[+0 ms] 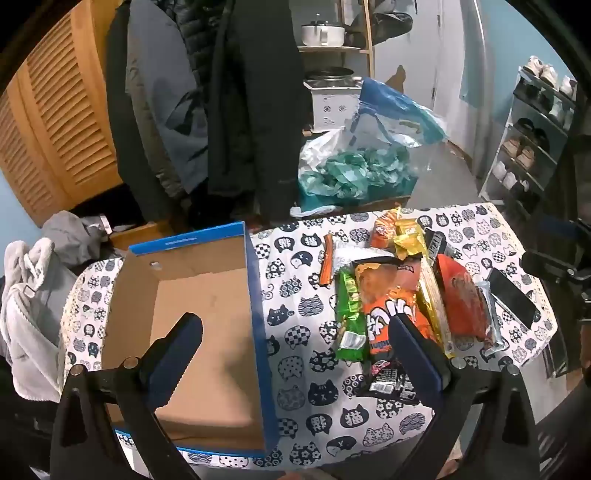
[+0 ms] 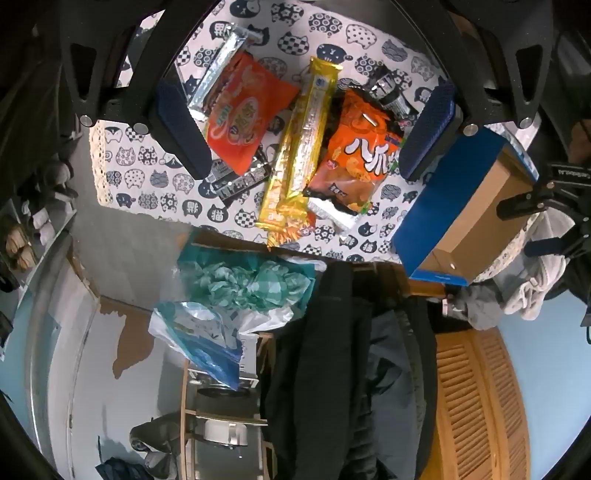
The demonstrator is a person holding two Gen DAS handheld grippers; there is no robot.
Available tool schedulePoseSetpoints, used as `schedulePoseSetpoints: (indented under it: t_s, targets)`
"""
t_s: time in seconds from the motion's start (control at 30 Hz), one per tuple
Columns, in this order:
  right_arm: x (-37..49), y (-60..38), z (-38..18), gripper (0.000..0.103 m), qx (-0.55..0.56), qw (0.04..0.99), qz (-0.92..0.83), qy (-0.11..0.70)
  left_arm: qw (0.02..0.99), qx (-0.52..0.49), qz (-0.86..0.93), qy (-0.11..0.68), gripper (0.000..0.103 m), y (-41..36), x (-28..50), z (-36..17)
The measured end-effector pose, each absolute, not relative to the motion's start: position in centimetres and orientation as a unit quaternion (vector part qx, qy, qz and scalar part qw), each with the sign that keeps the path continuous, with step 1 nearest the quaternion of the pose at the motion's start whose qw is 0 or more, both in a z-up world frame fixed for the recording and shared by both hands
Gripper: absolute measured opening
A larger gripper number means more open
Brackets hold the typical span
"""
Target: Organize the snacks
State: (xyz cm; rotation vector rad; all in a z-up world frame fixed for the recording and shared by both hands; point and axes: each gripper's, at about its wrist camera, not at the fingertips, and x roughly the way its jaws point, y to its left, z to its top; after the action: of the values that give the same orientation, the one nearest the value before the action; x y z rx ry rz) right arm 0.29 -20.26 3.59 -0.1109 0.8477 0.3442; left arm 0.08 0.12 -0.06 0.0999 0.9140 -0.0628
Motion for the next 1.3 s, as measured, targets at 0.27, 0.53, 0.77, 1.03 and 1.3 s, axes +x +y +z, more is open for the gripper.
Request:
schedulePoseSetpoints:
  t_s: [0.27,0.53,0.77,1.03,1.3]
  targets:
    - [0.8,-20.0,4.0,0.100,-0.053,0.895,0.165,0.410,0.895,0.039,-0.027,0.444,0.102,0.8,0.1,-0.1]
    - [-0.1,-20.4,3.0,0.100,-0.054,0.893,0.164,0.416,0.894,0.052,-0.043,0.443,0.102,-0.4,0.0,-0.3]
    - [0.1,-20.3,3.3,0.100,-0.053,0.892,0.165,0.416,0.893,0.053,-0.044,0.445,0.102,-0.5,0.0,-0.2]
    - [0.0,-20.2,3.0,0.100,-0.054,0.892,0.166,0.418,0.892,0.058,-0.047,0.445,0.102,-0.8,-0.1,-0.4]
    - [0.1,-20.2,3.2,0.100,-0.055,0.891,0.167,0.419,0.892,0.057,-0.047,0.445,0.102,-0.8,-0.2,-0.5]
